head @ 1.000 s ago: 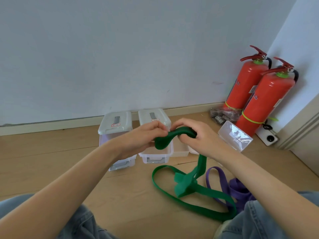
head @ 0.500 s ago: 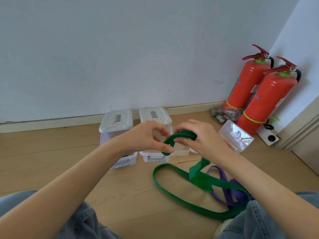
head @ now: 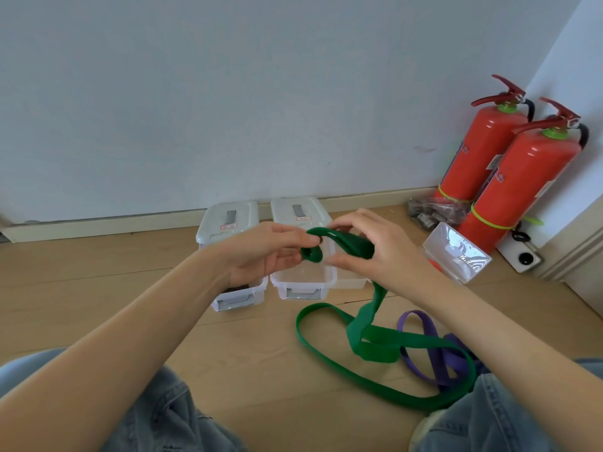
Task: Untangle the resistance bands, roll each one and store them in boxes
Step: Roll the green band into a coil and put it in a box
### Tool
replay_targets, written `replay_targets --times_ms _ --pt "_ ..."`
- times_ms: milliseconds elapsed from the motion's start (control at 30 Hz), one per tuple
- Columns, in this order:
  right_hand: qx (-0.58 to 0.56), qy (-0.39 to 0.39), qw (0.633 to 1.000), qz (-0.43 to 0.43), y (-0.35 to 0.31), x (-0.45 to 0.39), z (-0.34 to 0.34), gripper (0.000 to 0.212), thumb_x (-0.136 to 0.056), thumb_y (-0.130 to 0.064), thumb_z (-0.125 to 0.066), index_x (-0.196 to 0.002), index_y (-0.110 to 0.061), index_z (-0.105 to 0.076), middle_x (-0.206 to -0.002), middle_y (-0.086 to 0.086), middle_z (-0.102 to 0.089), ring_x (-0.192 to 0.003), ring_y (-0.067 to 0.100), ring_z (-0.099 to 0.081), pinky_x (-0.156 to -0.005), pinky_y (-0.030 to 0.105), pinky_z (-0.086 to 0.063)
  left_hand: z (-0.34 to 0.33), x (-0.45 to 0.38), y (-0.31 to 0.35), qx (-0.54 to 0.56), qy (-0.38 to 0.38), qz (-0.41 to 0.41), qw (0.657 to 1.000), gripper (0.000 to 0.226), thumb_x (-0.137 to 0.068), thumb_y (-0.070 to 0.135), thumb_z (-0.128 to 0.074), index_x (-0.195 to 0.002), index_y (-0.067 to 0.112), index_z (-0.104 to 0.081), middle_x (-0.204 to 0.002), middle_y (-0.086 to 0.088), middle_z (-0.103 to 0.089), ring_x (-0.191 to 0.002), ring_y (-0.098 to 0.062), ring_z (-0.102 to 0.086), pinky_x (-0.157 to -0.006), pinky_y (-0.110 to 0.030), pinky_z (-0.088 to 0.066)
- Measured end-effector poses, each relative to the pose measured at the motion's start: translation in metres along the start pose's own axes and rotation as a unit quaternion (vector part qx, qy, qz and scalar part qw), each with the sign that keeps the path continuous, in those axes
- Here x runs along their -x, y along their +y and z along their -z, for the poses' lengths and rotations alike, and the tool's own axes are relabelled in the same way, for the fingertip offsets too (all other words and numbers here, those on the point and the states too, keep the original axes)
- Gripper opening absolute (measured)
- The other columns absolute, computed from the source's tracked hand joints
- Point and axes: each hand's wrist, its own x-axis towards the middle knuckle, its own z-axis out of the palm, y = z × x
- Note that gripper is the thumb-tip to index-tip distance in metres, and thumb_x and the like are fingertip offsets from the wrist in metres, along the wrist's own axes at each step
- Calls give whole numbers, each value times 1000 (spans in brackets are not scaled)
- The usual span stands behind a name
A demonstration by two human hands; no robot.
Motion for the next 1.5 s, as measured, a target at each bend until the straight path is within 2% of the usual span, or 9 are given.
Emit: replay_targets --times_ms 100,267,467,733,900,1067,1300,1400,1500 --pt "47 -27 999 -3 -1 2 -9 59 -67 -46 -75 -116 -22 -53 -103 -11 -47 -92 6 -51 -79 21 -42 0 2 -2 39 -17 15 999 46 -63 19 -71 -106 3 -66 -93 -2 -70 -77 -5 -66 -68 -13 -53" --pt "34 34 998 44 -3 0 -7 35 -74 -34 -74 -102 -15 -67 -94 -5 -57 -82 14 -58 -72 34 -47 2 4 -6 32 -63 25 997 52 -70 18 -69 -117 0 -59 -105 -4 -70 -90 -9 -68 -73 -16 -53" --pt "183 -117 972 91 1 3 -11 27 -79 -39 -68 -99 -22 -68 -90 -7 -58 -78 15 -56 -61 30 -39 3 5 -9 -374 -61 30 925 24 -75 28 -75 -95 33 -64 -94 2 -65 -87 -8 -57 -86 -27 -43" --pt "195 -153 962 113 0 3 -17 27 -81 -34 -66 -108 -28 -68 -100 -3 -61 -86 18 -58 -64 30 -40 -7 4 -18 -339 -92 11 936 18 -75 24 -76 -89 29 -67 -85 16 -67 -73 -3 -61 -70 -14 -45" --pt "13 -12 1000 5 -2 1 -14 32 -72 -19 -77 -100 -20 -61 -91 -6 -59 -79 4 -57 -72 20 -45 4 1 -12 -159 0 -20 987 28 -81 19 -69 -108 12 -67 -107 -1 -70 -89 -4 -66 -74 -11 -49" --pt "-155 52 980 -115 -8 1 -20 33 -65 -27 -83 -81 -24 -54 -84 -12 -63 -80 -3 -61 -73 10 -48 -2 -4 -13 -7 45 -42 998 35 -82 20 -66 -112 1 -64 -111 -10 -69 -103 -14 -66 -81 -15 -52" --pt "-293 40 936 -192 -14 -1 -34 37 -69 -17 -80 -94 -3 -56 -90 17 -67 -82 28 -66 -77 36 -55 -9 -3 -21 78 67 -37 994 33 -82 19 -67 -109 2 -60 -101 -8 -71 -91 -14 -69 -74 -14 -53" --pt "-271 11 947 -172 -17 -6 -30 28 -71 -13 -78 -92 -14 -59 -85 8 -68 -79 19 -64 -72 29 -51 3 4 -15 24 48 -34 998 25 -82 18 -67 -105 7 -61 -100 -5 -70 -91 -13 -68 -80 -20 -55" --pt "-112 -68 987 -97 -19 -9 -21 32 -74 -13 -75 -89 -37 -59 -98 1 -61 -90 15 -58 -80 22 -45 16 10 -13 -237 48 -54 969 33 -78 19 -73 -110 22 -63 -106 10 -67 -94 -3 -65 -85 -19 -52"
